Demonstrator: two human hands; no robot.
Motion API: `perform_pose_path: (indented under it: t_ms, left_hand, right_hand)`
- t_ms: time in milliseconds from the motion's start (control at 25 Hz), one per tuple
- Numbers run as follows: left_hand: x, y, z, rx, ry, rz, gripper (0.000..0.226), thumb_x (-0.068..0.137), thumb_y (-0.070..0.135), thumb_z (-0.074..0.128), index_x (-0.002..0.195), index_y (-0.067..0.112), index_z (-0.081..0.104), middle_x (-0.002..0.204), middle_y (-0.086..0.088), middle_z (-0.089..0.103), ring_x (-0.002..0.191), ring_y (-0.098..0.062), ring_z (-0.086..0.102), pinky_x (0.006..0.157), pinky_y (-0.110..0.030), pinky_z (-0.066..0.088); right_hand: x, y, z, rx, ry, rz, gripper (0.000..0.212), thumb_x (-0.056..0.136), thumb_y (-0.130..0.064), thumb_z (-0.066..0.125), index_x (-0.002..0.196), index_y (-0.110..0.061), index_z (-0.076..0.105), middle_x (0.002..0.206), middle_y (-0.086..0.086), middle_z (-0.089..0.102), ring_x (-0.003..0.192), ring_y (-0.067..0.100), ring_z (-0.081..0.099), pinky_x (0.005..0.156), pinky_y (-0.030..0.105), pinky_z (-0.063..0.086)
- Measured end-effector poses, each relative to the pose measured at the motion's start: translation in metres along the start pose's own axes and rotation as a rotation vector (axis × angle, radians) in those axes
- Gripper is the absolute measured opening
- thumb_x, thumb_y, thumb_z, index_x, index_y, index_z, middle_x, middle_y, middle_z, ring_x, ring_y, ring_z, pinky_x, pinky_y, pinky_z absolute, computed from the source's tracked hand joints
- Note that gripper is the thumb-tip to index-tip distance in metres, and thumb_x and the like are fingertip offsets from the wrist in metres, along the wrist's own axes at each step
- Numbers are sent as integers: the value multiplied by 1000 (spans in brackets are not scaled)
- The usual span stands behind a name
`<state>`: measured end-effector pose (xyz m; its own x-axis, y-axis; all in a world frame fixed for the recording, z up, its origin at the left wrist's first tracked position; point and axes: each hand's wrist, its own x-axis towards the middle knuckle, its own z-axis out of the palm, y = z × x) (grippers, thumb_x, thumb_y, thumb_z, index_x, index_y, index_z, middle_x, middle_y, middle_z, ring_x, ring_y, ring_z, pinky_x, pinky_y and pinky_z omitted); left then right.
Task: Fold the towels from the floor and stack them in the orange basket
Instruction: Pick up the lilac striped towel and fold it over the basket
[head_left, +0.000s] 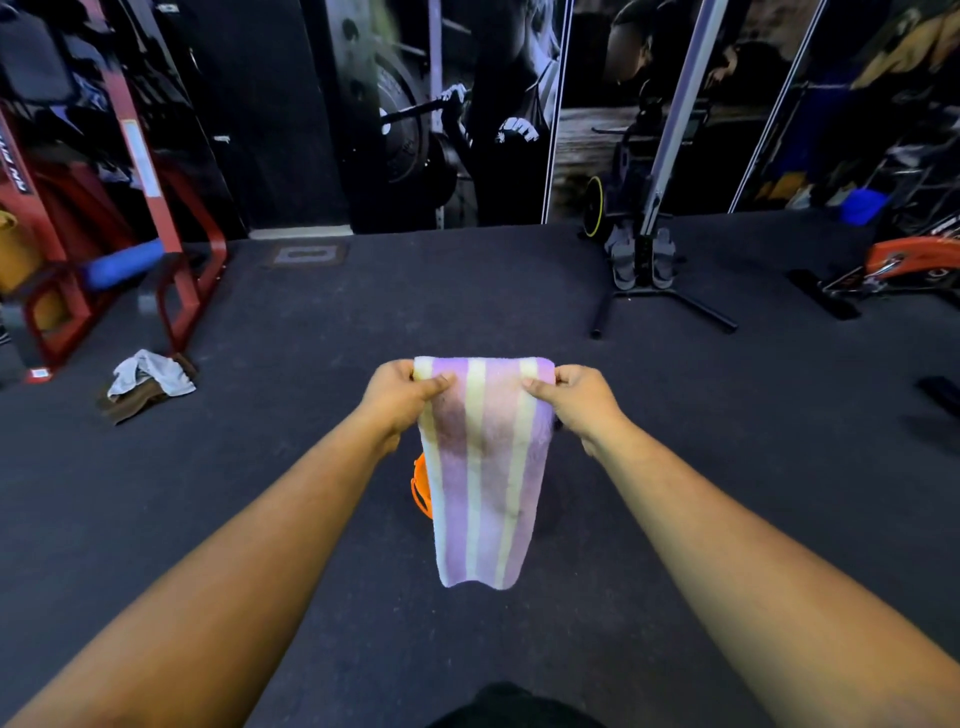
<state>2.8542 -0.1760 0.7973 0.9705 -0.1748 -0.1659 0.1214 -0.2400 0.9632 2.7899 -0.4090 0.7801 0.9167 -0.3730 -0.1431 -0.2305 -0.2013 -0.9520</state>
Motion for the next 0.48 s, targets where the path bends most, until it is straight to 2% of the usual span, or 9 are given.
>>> perform_pose_path:
  t_ms: [40, 120, 200, 280, 400, 480]
  left_hand:
    - [1, 0, 0, 48, -21, -3, 16, 94, 19, 75, 91, 4, 73, 72, -7, 71, 47, -9, 60, 44, -20, 41]
    - [6, -3, -3, 131, -24, -20, 25, 96, 27, 72, 83, 6, 67, 67, -13, 65, 45, -20, 51, 44, -26, 36]
    - [13, -4, -4, 183, 38, -77, 38, 96, 41, 68, 81, 7, 59, 65, -17, 58, 45, -24, 47, 44, -28, 36]
    - [14, -3, -6, 210, 51, -171, 44, 97, 47, 64, 87, 4, 57, 62, -15, 55, 45, -24, 46, 44, -27, 37]
    - [13, 0, -10, 229, -5, -201, 32, 95, 27, 73, 92, -2, 59, 62, -17, 58, 41, -23, 48, 44, -28, 37]
    - [14, 0, -13, 226, -25, -129, 31, 90, 16, 79, 109, 1, 60, 82, -20, 68, 58, -24, 59, 52, -33, 45]
  right_hand:
    - [3, -2, -1, -41, 32, 6, 44, 81, -34, 84, 77, -1, 56, 68, 8, 52, 61, 20, 46, 58, 34, 36]
    - [3, -10, -3, 14, 43, 30, 38, 84, -33, 82, 95, -3, 61, 79, 12, 65, 67, 21, 55, 61, 37, 44]
    - [-5, -15, -5, 197, -52, 114, 43, 89, -20, 79, 122, -12, 53, 105, 12, 70, 80, 20, 64, 73, 41, 49]
    - [-14, -15, -5, 291, -162, 143, 56, 89, -2, 75, 132, -15, 42, 110, 12, 67, 84, 20, 66, 76, 43, 49]
    - [-16, 0, -1, 158, -135, 48, 54, 86, 11, 70, 131, -8, 47, 106, 15, 69, 87, 22, 67, 72, 38, 51]
    - [-14, 4, -2, 73, -79, -28, 49, 85, 11, 71, 128, -9, 57, 104, 10, 70, 91, 21, 68, 77, 36, 55]
